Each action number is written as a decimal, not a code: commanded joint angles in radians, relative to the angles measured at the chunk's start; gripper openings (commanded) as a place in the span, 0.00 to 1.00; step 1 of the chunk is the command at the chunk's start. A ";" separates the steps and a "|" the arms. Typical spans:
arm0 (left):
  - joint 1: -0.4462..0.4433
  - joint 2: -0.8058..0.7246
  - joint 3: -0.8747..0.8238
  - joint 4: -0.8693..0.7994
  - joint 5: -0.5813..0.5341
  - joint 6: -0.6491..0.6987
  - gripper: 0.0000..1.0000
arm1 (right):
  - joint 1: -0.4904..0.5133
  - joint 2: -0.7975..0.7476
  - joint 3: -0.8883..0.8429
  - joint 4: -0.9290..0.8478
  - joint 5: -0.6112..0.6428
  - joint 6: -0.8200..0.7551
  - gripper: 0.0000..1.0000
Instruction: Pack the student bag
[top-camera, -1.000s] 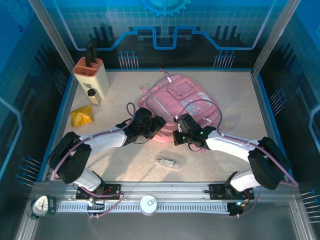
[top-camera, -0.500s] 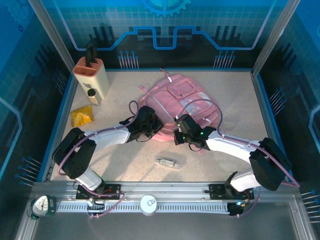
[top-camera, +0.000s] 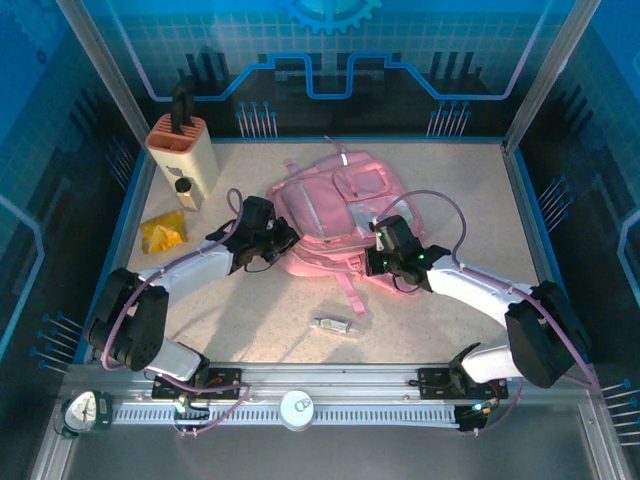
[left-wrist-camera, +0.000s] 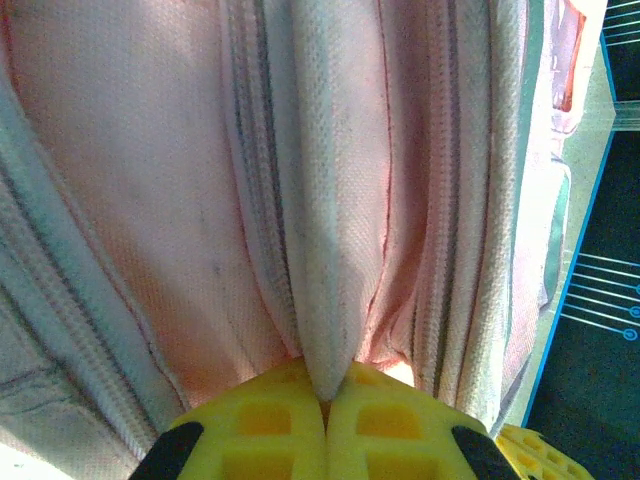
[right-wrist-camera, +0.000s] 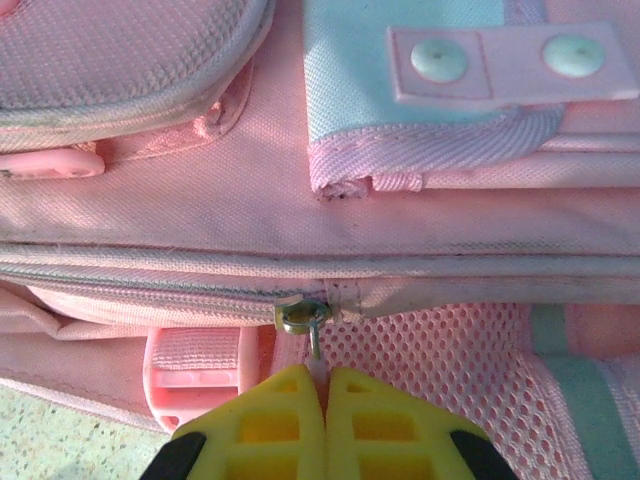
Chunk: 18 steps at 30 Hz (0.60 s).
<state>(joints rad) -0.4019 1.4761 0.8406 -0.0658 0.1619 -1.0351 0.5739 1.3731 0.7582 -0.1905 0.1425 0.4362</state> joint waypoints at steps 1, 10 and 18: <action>0.055 -0.015 0.002 -0.028 -0.085 0.053 0.00 | -0.068 0.013 -0.001 -0.079 0.049 -0.006 0.00; 0.029 0.000 0.012 -0.027 -0.020 0.087 0.22 | -0.060 -0.037 0.031 -0.074 -0.156 0.043 0.29; -0.053 -0.116 0.017 -0.173 -0.197 0.137 0.48 | -0.092 0.045 0.165 -0.076 -0.354 0.144 0.52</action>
<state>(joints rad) -0.4355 1.4258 0.8410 -0.1627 0.0616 -0.9348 0.5014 1.3743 0.8509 -0.2611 -0.1070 0.5282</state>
